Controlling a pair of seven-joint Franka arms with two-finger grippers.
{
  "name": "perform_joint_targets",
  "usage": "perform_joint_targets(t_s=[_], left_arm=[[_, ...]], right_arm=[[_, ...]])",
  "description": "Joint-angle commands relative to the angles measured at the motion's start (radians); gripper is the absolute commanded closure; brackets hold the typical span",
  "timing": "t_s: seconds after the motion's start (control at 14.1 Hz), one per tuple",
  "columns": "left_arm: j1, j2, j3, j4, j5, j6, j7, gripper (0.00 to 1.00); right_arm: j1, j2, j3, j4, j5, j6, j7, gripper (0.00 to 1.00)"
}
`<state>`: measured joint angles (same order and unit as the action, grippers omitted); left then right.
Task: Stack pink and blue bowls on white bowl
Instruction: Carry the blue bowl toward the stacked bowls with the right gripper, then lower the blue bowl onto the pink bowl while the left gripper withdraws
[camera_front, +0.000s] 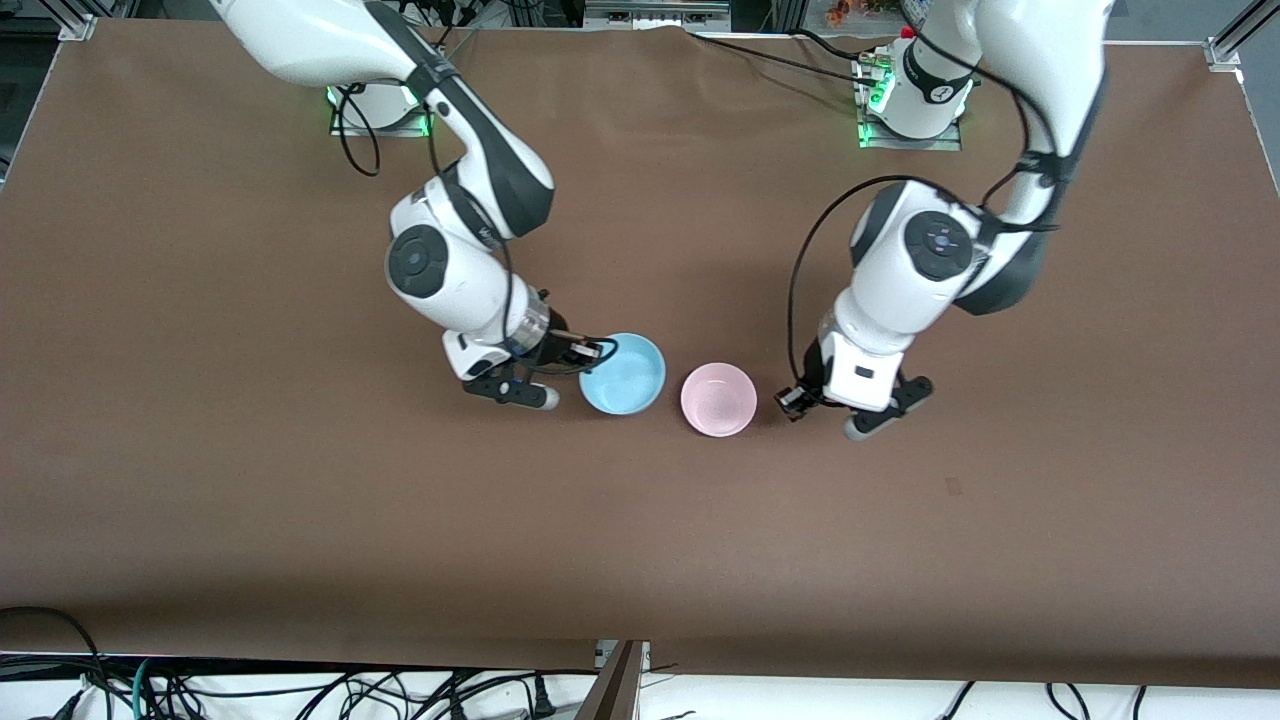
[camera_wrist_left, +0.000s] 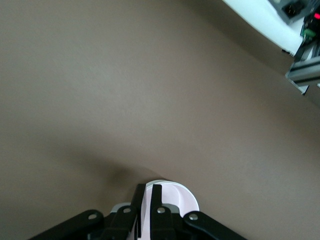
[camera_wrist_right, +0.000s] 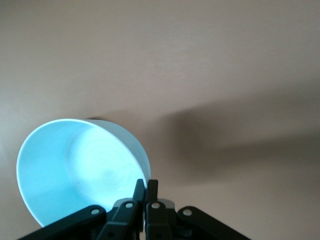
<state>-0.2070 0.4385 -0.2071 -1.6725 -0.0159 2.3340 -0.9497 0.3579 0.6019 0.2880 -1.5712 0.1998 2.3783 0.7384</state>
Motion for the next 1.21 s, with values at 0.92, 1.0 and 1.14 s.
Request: perform_joint_targets(t_s=[0.92, 1.0, 1.14], left_arm=[[0.376, -0.154, -0.003, 0.35, -0.023, -0.761, 0.681, 0.88], [0.374, -0.182, -0.008, 0.35, 0.025, -0.789, 0.681, 0.87], [0.374, -0.221, -0.015, 0.344, 0.073, -0.821, 0.686, 0.84]], right_arm=[[0.271, 0.265, -0.131, 0.25, -0.092, 0.231, 0.272, 1.0], [0.276, 0.274, -0.135, 0.252, -0.092, 0.243, 0.272, 1.0], [0.283, 0.282, -0.138, 0.252, -0.094, 0.246, 0.272, 1.0]])
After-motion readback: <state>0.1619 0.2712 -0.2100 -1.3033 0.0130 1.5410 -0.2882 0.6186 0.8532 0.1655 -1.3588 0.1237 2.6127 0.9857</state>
